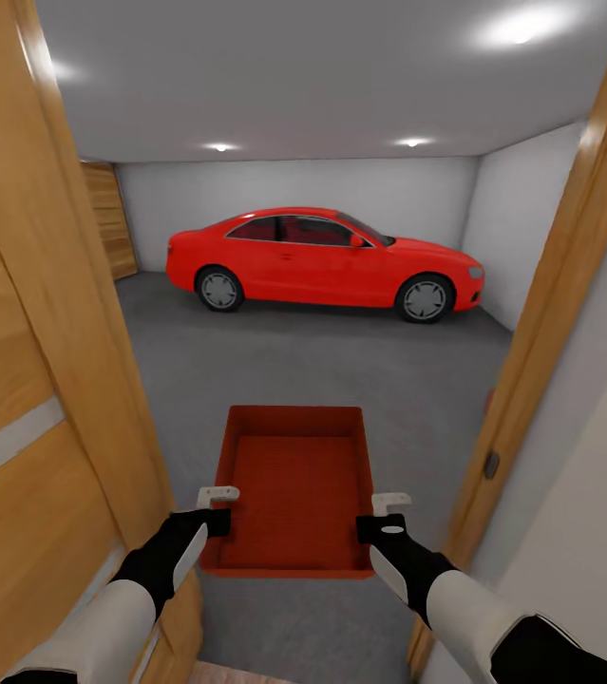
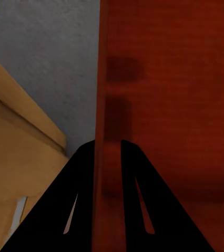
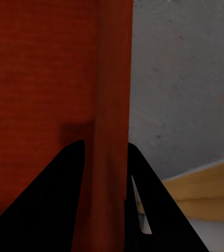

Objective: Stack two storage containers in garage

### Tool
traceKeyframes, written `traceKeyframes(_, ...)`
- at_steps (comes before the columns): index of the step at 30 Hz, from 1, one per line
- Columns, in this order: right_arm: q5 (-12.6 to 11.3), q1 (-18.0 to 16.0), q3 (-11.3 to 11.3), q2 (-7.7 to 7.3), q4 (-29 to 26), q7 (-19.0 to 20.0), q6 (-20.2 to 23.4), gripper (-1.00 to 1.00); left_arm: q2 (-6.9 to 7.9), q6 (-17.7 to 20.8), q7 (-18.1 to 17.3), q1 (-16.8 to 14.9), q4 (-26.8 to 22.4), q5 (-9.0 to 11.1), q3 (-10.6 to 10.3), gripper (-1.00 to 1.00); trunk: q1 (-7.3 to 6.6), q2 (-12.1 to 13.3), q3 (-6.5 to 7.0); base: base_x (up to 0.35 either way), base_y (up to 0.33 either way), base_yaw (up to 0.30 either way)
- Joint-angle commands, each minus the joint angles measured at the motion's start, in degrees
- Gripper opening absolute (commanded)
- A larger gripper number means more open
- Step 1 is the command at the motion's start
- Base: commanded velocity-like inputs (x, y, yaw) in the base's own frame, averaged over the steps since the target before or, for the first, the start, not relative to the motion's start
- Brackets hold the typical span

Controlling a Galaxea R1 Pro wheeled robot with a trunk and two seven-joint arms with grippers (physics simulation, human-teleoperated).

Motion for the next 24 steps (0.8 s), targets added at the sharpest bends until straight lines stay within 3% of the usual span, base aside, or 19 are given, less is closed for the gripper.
traceKeyframes(1,0.19,-0.02,0.01,0.04,-0.02,-5.73,0.34,-1.0,-0.36,0.38,0.67,-0.07,-0.17,-0.88,0.77,-1.0,0.06,-0.13,-0.13,0.208,0.233,-0.005)
traceKeyframes(8,0.05,-0.02,0.01,0.04,-0.02,-5.73,0.36,-1.0,-0.42,0.38,0.68,-0.07,-0.18,-0.88,0.77,-1.0,0.06,-0.13,-0.13,0.165,0.177,-0.039)
traceKeyframes(24,0.17,-0.02,0.01,0.04,-0.02,-5.73,0.36,-1.0,-0.41,0.38,0.69,-0.07,-0.19,-0.88,0.77,-1.0,0.06,-0.13,-0.13,0.005,0.005,-0.224)
